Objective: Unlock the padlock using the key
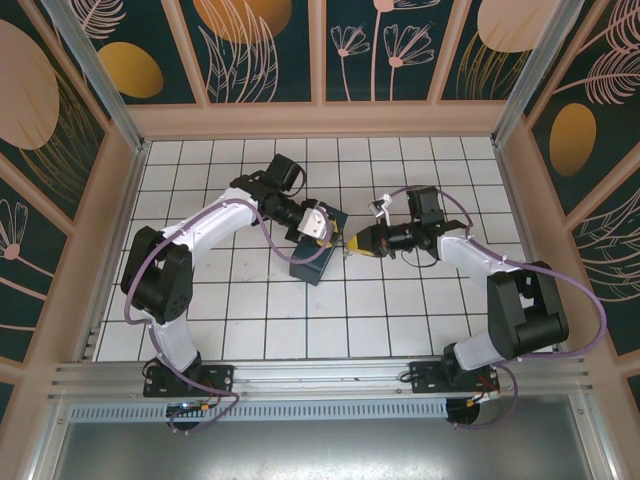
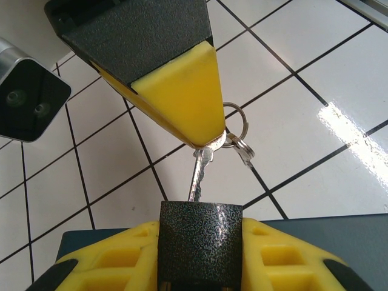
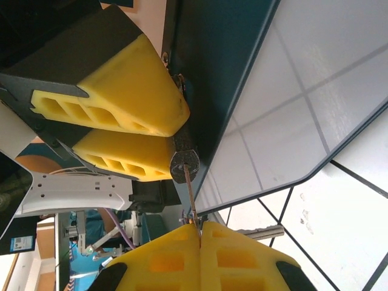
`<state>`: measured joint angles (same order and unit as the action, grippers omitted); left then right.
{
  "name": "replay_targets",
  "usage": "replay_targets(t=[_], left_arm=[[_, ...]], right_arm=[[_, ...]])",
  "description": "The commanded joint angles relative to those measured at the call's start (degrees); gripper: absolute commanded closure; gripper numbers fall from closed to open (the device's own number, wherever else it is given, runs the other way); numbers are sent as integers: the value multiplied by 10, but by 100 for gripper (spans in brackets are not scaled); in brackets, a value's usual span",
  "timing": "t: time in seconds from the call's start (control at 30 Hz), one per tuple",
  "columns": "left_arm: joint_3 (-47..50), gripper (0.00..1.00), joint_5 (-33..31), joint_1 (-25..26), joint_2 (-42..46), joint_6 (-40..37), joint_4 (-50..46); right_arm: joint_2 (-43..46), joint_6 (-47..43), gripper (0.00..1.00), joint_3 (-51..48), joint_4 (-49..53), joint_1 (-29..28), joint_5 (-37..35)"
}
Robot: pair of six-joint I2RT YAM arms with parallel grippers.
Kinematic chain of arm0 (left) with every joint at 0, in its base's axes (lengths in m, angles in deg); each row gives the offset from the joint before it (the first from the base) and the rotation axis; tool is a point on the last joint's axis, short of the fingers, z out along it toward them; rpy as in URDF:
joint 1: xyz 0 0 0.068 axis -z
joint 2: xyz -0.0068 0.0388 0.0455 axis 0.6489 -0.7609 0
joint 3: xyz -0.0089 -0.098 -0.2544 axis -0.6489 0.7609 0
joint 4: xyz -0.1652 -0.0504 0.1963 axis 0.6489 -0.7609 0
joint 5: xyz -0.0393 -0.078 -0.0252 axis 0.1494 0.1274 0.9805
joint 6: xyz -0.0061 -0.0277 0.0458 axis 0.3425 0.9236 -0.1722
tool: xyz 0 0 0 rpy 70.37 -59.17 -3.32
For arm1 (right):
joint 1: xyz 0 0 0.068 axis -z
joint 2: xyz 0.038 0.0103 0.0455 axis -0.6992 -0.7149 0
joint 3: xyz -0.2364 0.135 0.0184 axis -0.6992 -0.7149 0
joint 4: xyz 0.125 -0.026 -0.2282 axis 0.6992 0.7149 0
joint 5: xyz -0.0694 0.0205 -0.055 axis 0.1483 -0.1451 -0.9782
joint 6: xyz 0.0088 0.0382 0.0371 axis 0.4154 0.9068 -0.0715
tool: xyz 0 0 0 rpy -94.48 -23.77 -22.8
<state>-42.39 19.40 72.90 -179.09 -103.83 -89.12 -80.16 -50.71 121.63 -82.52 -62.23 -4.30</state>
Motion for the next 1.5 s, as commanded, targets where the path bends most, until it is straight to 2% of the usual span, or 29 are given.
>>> replay_targets(t=[0.0, 0.07, 0.33, 0.63, 0.77, 0.93, 1.1, 1.27, 1.37, 1.47], left_arm=[[-20, 81, 71, 14, -6, -18, -18], [-19, 81, 73, 13, -7, -17, -18], [11, 82, 69, 14, 12, 29, 49], [10, 82, 114, 9, 10, 28, 45], [14, 81, 103, 9, 12, 11, 27], [13, 81, 77, 1, 9, 11, 24], [-26, 80, 96, -5, -9, -33, -50], [-55, 77, 86, -5, -17, -85, -118], [-100, 76, 93, -5, -38, -144, -215], [-117, 75, 98, -5, -43, -169, -239]], right_arm=[[15, -42, 100, 23, -27, -17, -22], [5, -59, 100, 40, -3, -23, -27], [-1, -24, 100, 17, -50, -33, 6], [-1, -30, 100, 3, -59, -35, 9], [1, -29, 100, -11, -67, -11, 19], [1, -59, 100, -7, -27, -1, 25], [3, -87, 100, -11, -8, -7, 52], [19, -120, 100, -22, 24, -19, 92], [35, -166, 100, -20, 107, -23, 82], [65, -153, 100, -39, 125, -24, 72]])
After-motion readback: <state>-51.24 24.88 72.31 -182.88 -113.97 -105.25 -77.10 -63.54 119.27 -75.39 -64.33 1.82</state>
